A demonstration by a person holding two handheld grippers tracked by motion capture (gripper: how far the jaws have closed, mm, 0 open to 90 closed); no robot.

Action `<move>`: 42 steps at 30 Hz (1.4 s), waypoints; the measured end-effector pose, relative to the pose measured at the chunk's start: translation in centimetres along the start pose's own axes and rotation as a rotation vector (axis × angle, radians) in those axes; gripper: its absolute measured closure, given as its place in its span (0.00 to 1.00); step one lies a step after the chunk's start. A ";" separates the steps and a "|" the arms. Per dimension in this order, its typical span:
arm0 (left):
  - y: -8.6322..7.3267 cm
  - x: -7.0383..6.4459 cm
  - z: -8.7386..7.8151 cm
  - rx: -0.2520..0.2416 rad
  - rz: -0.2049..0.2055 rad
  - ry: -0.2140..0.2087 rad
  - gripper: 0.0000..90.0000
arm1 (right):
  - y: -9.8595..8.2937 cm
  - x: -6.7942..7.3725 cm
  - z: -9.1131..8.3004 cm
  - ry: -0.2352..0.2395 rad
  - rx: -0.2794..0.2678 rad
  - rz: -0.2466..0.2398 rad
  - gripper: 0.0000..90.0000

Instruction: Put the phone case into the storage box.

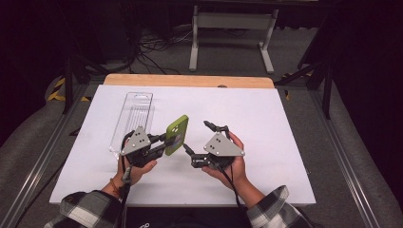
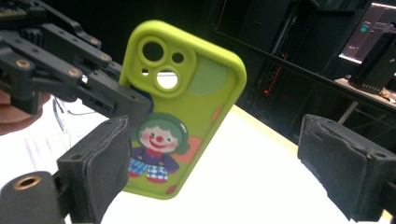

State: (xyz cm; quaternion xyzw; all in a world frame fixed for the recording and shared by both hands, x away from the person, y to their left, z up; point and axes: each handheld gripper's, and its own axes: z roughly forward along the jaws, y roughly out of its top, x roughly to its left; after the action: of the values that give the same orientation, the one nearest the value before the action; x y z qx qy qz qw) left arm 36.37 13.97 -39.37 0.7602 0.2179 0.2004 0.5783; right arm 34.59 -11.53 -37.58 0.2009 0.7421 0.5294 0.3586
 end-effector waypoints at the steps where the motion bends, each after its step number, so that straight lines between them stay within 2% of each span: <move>1: 0.0 0.0 0.0 0.000 0.000 0.000 0.86 | -0.1 -0.1 -0.1 0.005 0.001 -0.002 0.12; 15: 0.3 0.3 -0.6 0.001 0.022 0.006 0.86 | -0.9 -0.5 -0.8 -0.002 0.013 -0.015 0.11; 21: 0.3 0.4 -0.8 -0.007 0.019 0.010 0.86 | -1.3 -0.7 -1.0 -0.002 0.018 -0.023 0.11; 28: 0.4 0.5 -0.9 -0.005 0.041 0.016 0.86 | -1.6 -0.8 -1.4 0.003 0.018 -0.036 0.10; 42: 0.6 0.7 -1.2 -0.011 0.040 0.015 0.86 | -2.5 -0.9 -2.1 -0.009 0.027 -0.035 0.09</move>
State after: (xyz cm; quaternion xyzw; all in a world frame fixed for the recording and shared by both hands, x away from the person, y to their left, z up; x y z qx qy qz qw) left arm 36.35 15.19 -38.47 0.7596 0.2058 0.2189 0.5768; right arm 33.82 -14.42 -39.19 0.1953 0.7509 0.5121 0.3684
